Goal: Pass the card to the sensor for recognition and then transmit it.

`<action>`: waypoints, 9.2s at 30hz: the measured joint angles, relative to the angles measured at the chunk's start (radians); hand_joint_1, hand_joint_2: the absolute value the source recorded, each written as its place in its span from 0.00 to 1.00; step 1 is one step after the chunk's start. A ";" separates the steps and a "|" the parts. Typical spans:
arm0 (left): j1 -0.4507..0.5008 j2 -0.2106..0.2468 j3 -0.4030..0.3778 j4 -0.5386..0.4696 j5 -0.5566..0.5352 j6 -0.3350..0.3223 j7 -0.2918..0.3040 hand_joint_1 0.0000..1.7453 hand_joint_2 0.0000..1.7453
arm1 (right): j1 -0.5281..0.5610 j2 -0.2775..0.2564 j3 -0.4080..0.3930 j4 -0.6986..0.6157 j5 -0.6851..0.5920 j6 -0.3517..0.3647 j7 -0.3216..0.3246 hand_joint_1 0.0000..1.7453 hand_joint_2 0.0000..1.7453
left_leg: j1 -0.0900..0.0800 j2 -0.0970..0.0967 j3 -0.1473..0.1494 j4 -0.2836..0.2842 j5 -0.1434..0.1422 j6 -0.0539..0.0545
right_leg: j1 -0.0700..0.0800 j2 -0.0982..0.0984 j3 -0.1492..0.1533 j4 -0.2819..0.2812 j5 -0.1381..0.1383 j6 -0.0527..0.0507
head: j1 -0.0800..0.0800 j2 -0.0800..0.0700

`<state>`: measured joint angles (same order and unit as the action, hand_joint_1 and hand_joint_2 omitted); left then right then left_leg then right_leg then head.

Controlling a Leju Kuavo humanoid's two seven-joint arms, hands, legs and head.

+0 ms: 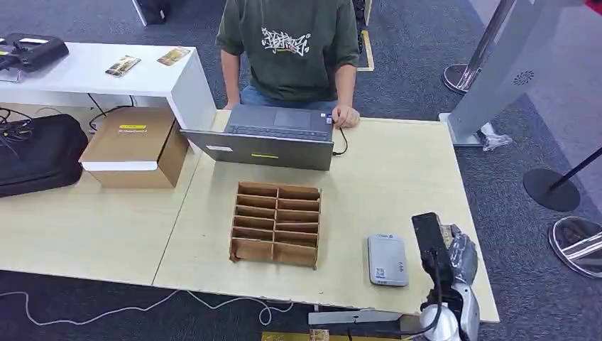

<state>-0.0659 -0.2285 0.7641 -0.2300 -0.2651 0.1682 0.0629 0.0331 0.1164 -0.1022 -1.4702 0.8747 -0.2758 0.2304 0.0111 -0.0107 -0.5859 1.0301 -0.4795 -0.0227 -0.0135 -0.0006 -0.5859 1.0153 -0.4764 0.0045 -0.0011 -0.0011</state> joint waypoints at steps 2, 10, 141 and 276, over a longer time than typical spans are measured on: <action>0.000 0.000 0.000 0.000 -0.001 0.000 0.000 0.00 0.00 | 0.004 0.004 -0.002 0.000 0.002 0.005 0.001 1.00 1.00 | 0.000 0.000 0.000 0.000 0.000 0.000 | 0.000 0.000 0.000 0.000 0.000 0.000 | 0.000 0.000; 0.000 0.000 0.000 0.000 -0.002 0.000 0.003 0.00 0.00 | 0.021 0.032 0.004 -0.004 0.040 0.032 0.016 1.00 1.00 | 0.000 0.000 0.000 0.000 0.000 0.000 | 0.000 0.000 0.000 0.000 0.000 0.000 | 0.000 0.000; -0.036 -0.019 -0.011 0.000 -0.078 0.038 -0.005 0.00 0.00 | -0.934 0.007 0.777 0.834 0.696 -0.401 0.158 1.00 1.00 | 0.000 0.004 -0.009 0.003 0.011 0.000 | 0.000 0.003 -0.011 0.004 0.012 0.000 | -0.002 0.000; -0.005 -0.020 0.124 0.000 0.024 -0.015 -0.060 0.00 0.00 | -0.027 -0.096 0.754 0.102 0.698 -0.082 0.088 0.00 1.00 | 0.000 0.004 -0.011 0.003 0.005 0.003 | 0.000 0.002 -0.012 0.002 0.007 0.001 | -0.002 0.000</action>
<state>-0.0714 -0.2483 0.8881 -0.2300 -0.2411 0.1537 0.0031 0.0062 0.0206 0.6516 -1.3680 1.5732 -0.3574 0.3182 0.0111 -0.0068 -0.5974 1.0327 -0.4740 -0.0202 -0.0134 0.0014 -0.5975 1.0172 -0.4694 0.0058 -0.0031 -0.0011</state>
